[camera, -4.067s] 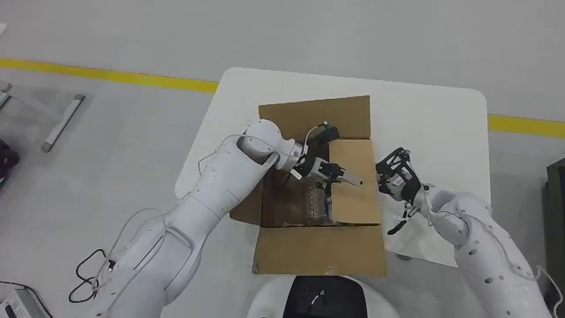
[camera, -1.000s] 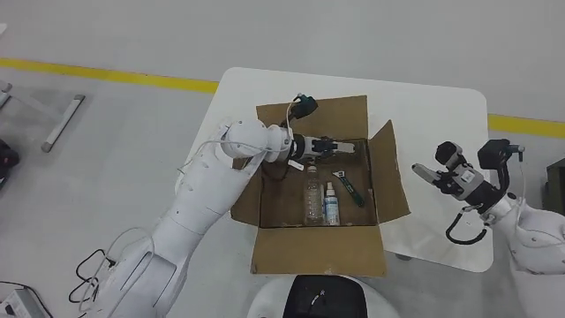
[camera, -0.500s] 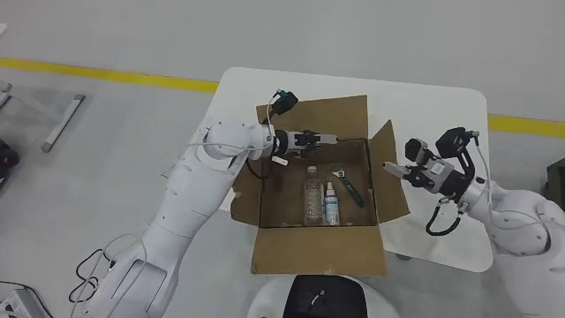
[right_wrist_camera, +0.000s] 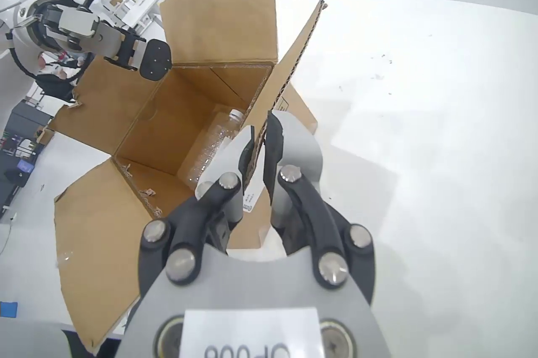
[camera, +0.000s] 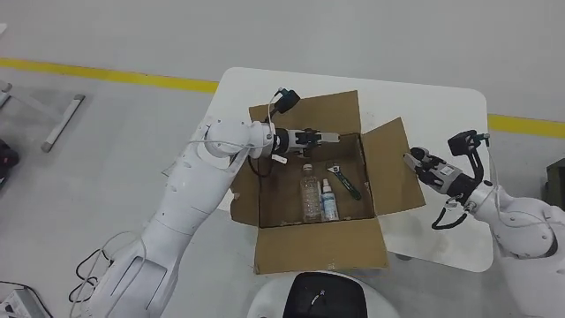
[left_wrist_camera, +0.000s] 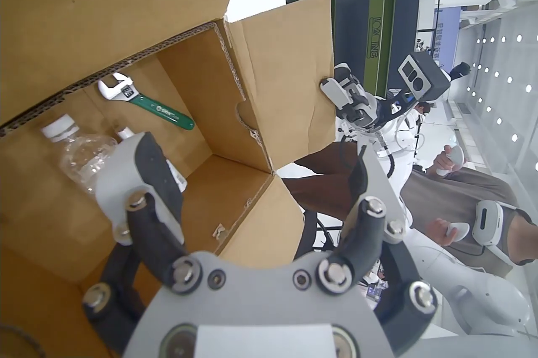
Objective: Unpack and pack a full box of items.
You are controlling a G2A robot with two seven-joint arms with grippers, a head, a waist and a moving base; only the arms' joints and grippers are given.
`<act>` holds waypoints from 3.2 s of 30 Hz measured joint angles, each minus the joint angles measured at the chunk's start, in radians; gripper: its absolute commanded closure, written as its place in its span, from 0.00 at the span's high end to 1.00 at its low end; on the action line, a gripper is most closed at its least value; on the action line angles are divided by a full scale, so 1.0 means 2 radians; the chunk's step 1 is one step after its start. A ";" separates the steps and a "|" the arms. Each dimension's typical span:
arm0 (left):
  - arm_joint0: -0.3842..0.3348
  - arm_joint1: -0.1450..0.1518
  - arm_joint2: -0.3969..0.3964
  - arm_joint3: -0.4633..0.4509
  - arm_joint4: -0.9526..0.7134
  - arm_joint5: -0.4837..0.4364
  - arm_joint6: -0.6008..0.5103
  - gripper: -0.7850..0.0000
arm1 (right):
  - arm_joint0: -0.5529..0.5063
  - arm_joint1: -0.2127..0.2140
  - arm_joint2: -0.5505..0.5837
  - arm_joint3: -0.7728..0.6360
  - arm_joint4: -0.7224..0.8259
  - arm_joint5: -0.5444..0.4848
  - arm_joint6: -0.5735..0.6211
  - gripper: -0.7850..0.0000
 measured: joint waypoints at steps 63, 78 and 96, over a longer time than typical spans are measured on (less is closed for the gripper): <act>-0.007 0.004 0.020 0.006 -0.012 0.009 -0.008 1.00 | -0.119 -0.005 0.042 -0.086 0.031 0.128 -0.192 0.00; -0.007 0.004 0.020 0.006 -0.012 0.009 -0.008 1.00 | -0.150 -0.022 0.018 -0.098 0.064 0.155 -0.328 0.00; -0.007 0.004 0.020 0.006 -0.012 0.009 -0.008 1.00 | -0.194 -0.030 0.030 -0.122 0.054 0.206 -0.363 0.00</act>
